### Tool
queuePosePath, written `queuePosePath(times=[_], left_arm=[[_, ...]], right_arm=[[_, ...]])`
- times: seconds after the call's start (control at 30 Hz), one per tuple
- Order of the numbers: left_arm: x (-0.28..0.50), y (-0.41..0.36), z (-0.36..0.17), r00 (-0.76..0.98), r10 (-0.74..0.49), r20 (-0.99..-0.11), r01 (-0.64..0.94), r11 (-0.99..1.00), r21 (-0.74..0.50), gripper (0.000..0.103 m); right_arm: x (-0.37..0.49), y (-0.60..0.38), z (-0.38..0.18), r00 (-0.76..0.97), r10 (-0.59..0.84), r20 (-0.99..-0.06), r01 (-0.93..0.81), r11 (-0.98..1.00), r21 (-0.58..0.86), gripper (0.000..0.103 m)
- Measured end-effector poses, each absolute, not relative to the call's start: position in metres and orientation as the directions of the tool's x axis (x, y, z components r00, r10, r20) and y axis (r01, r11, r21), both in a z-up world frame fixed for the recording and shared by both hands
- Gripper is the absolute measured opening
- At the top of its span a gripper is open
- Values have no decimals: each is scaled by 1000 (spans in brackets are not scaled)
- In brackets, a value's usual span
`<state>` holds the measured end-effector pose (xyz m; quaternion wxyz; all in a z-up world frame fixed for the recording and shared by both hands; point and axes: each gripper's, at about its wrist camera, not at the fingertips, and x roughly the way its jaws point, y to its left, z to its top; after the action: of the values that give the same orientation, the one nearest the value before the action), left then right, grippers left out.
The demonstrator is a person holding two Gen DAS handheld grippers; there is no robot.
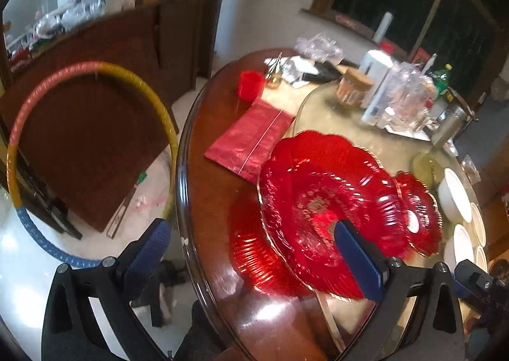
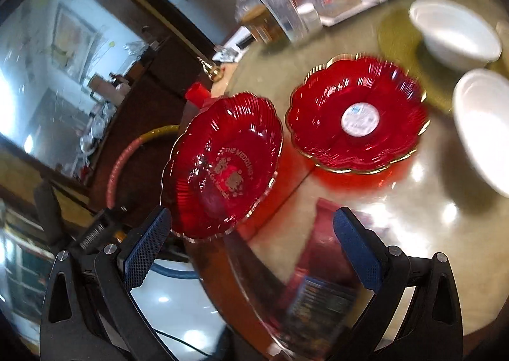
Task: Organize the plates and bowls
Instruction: 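Grasp the rim of the red 'THE WEDDING' plate with the left tool and lift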
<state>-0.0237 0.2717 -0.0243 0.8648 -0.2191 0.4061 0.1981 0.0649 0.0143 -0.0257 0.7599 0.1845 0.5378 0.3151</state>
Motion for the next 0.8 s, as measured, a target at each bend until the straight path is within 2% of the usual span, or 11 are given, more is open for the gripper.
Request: queuePosePath(times=[0.2,0.27,0.3,0.37,0.4,0.47,0.5,0.53,0.63,0.67,0.8], left_arm=[[-3,280,-43,568,111,-816,-515,820,-247,102],[3,281,-45,569,95,-817,-508,821,-258,100],[5,280,-47,568,97,-817,-509,822,-256,98],[9,281,-52,559,91,-824,-508,823,-254,73],[12,280,-55,549,84,-832,-505,826,-250,66],[18,280,-62,529,70,-845,-497,833,-242,43],[20,279,-66,520,69,-852,-496,836,-235,40],[21,278,-69,509,68,-858,-494,839,-227,39],[23,277,-77,491,58,-869,-493,841,-222,19],[24,277,-77,497,57,-866,-492,840,-227,19],[24,275,-76,508,77,-858,-496,841,-218,18]], right_arm=[[81,26,-48,169,720,-673,-178,694,698,95],[86,32,-55,156,722,-675,-159,692,704,78],[87,33,-56,150,720,-677,-149,694,705,74],[91,37,-64,137,716,-684,-131,698,704,54],[92,39,-67,134,708,-694,-126,706,696,50],[95,40,-72,140,702,-698,-111,712,694,48],[96,41,-74,143,701,-699,-108,713,693,47],[97,42,-76,144,697,-702,-105,717,689,41],[100,44,-78,157,672,-724,-105,740,664,21],[99,45,-78,165,656,-737,-112,755,647,15],[98,50,-76,184,616,-766,-144,788,599,13]])
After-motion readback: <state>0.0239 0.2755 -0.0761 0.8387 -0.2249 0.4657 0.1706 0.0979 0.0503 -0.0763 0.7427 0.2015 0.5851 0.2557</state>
